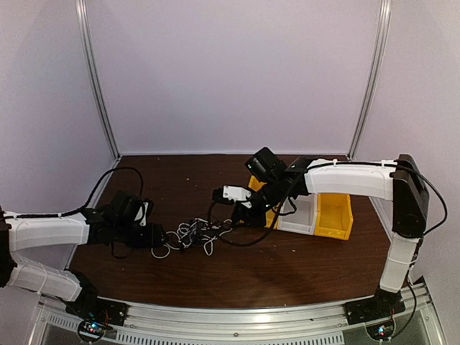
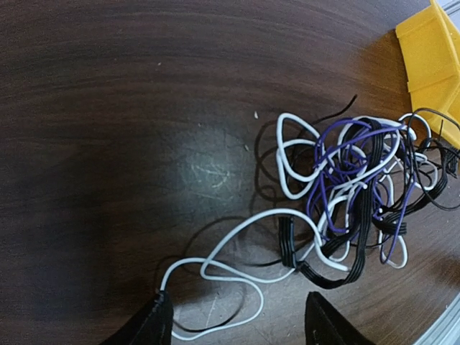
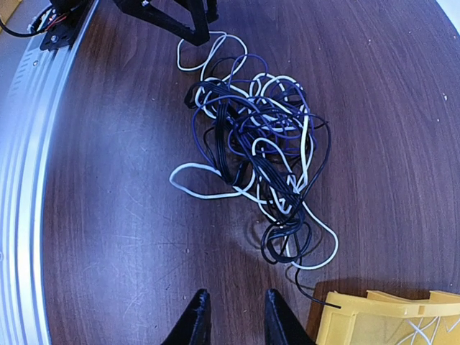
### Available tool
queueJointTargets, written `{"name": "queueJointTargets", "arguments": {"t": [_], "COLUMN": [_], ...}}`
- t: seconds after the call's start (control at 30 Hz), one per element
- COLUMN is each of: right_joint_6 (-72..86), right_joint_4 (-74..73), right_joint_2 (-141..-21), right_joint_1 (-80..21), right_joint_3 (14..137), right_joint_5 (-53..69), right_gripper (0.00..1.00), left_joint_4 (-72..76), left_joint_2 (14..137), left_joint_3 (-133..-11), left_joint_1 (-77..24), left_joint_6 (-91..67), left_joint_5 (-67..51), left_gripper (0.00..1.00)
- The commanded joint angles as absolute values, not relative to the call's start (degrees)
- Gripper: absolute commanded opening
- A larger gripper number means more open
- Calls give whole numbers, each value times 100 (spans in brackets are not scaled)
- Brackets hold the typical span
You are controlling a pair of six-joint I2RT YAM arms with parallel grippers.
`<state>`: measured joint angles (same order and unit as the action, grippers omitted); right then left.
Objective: Untangle the cables
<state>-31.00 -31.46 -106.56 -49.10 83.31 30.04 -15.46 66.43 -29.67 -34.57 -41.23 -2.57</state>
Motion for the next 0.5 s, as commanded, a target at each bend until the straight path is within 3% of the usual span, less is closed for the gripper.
{"name": "queueJointTargets", "arguments": {"t": [0.0,0.47], "right_joint_6": [-2956,-3049], "right_joint_4": [-2885,-2827], "right_joint_2": [-10600,-10614], "right_joint_1": [-4912,-5126], "right_joint_3": [8177,7861], "right_joint_5": [3121,3072], "right_gripper": [27,27], "left_joint_4": [-963,-1047], "left_joint_2": [7039,7516], "left_joint_3": [-2901,-3343], "left_joint_1": [-3462,-3463], "left_joint_6": [-4129,-3792], "left_joint_5": [-120,474], "left_gripper": [63,50]}}
